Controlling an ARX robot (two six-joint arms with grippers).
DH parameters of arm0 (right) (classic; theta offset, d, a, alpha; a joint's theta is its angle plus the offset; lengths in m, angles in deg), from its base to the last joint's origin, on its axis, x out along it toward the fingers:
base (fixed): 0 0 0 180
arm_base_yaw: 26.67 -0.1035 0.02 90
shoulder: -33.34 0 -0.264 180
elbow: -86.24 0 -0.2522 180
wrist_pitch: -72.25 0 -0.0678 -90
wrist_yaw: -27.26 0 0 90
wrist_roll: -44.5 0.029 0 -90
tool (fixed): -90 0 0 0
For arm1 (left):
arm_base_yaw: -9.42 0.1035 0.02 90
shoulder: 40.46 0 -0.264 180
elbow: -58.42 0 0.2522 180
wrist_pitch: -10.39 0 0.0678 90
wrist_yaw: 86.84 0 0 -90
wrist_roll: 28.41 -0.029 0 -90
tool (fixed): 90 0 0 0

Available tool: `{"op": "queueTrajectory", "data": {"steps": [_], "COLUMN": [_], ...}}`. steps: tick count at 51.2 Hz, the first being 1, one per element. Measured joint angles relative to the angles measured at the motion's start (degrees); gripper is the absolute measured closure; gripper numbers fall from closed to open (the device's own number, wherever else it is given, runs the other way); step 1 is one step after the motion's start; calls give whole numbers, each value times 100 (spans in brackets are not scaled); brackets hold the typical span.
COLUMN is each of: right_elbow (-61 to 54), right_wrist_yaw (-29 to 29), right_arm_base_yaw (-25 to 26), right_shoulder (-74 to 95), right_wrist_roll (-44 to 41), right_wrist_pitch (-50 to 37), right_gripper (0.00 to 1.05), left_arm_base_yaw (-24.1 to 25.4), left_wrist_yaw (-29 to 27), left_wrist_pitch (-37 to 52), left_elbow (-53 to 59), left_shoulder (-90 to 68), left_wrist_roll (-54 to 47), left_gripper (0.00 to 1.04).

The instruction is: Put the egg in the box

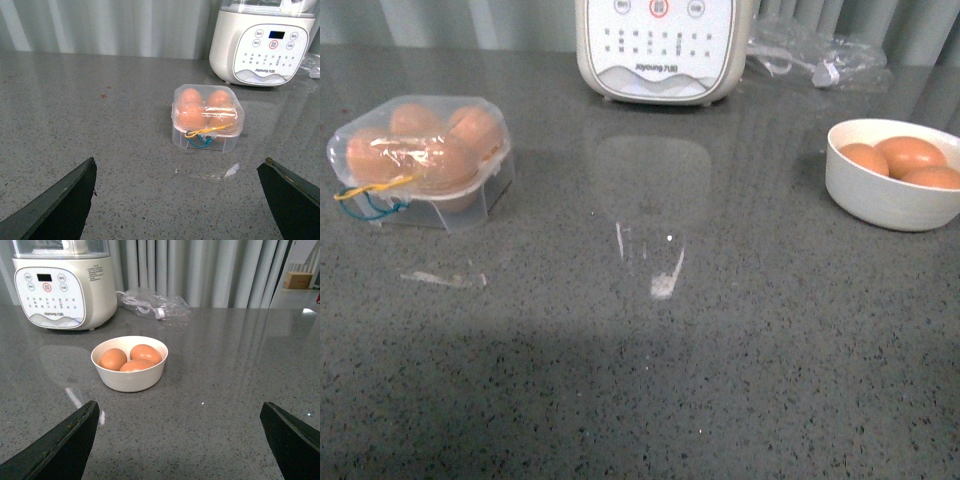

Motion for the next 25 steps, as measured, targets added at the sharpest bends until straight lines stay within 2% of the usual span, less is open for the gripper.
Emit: {"op": "queueTrajectory", "data": {"steps": [25], "right_elbow": [0], "right_wrist_yaw": [0], "right_arm_base_yaw": [0], "right_shoulder": [0], "right_wrist_roll": [0], "right_wrist_pitch": [0], "right_gripper": [7], "left_arm_base_yaw": [0], "left_wrist_yaw": [0], "left_wrist_pitch": [0], "left_elbow": [0], "left_shoulder": [0], "left_wrist_roll": [0], "left_gripper": [7]}}
